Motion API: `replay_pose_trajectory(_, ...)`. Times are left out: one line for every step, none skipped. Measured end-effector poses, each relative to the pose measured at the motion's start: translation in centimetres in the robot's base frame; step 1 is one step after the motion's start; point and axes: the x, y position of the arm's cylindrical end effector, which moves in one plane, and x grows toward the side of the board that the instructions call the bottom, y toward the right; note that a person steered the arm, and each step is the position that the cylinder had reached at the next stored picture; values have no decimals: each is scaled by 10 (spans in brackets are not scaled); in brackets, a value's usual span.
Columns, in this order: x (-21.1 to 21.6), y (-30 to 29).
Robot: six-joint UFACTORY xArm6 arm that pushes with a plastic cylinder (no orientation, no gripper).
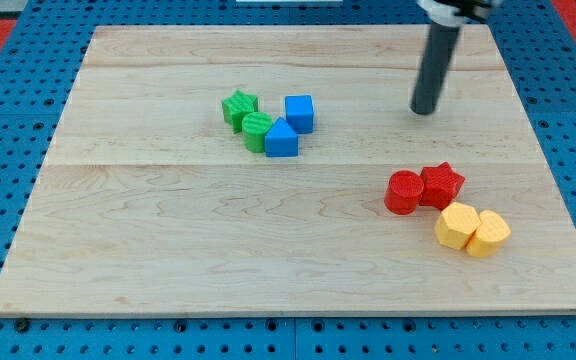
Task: Move the yellow heart to the bottom center
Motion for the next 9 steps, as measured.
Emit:
replay_pose_trajectory(82,2)
replay_pose_trajectory(100,40)
replay_pose_trajectory(109,77)
replay_pose_trajectory(143,68)
replay_pose_trajectory(170,27)
replay_pose_trajectory(170,5)
replay_pose_trajectory(170,17)
replay_pose_trajectory(182,47)
replay_pose_trajectory(199,-17)
